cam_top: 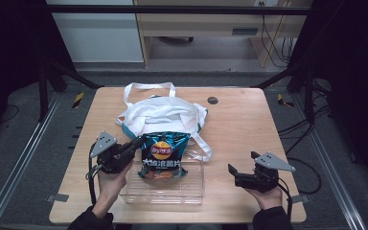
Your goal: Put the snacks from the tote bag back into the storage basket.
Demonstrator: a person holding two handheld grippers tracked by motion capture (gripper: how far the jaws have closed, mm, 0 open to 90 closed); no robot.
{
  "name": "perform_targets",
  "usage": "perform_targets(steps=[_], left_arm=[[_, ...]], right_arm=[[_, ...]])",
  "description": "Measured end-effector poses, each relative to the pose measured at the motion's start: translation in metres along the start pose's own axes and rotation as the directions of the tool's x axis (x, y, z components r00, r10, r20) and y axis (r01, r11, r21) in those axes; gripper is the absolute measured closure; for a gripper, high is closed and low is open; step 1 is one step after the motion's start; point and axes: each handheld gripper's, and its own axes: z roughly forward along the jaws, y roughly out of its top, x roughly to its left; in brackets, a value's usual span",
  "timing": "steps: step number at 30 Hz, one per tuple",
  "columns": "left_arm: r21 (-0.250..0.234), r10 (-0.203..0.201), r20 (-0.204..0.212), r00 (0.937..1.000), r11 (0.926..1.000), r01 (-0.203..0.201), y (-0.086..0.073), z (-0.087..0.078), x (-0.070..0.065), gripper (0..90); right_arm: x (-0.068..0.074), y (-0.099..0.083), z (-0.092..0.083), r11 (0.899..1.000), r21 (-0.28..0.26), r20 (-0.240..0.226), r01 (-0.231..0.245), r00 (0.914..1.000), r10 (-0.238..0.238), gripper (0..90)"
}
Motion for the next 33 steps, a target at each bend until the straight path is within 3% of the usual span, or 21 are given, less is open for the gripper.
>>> perform_targets(steps=[3, 8, 13, 23, 30, 33], left_arm=[[0.002, 0.011, -0.016, 0.9998, 0.9999, -0.011, -0.005, -0.011, -0.012, 88.6], [0.006, -0.002, -0.055, 0.9985, 1.0000, 0.003, -0.010, -0.022, -0.016, 88.9], [0.013, 0.000, -0.072, 0.9974, 0.9999, 0.000, -0.006, -0.012, -0.010, 88.7], [0.051, -0.016, -0.052, 0.9985, 0.9985, 0.019, 0.005, 0.011, 0.007, 85.5], [0.051, 0.012, -0.025, 0.9996, 0.9986, -0.011, 0.003, 0.015, 0.008, 73.0], [0.045, 0.016, -0.017, 0.9997, 0.9989, -0.015, 0.004, 0.013, 0.008, 63.5]], right_arm=[[-0.001, 0.000, 0.000, 1.000, 0.001, 0.003, 0.000, 1.0000, 0.000, 5.6], [-0.002, 0.000, 0.000, 1.000, 0.001, 0.003, 0.000, 1.0000, 0.000, 5.6], [-0.001, 0.000, 0.000, 1.000, 0.001, 0.002, -0.001, 1.0000, 0.001, 5.6], [-0.002, -0.001, 0.001, 1.000, 0.003, 0.005, -0.003, 1.0000, 0.003, 5.6], [-0.001, -0.001, 0.001, 1.000, 0.004, 0.004, -0.004, 1.0000, 0.004, 5.6], [-0.001, -0.001, 0.001, 1.000, 0.006, 0.003, -0.004, 1.0000, 0.004, 5.6]])
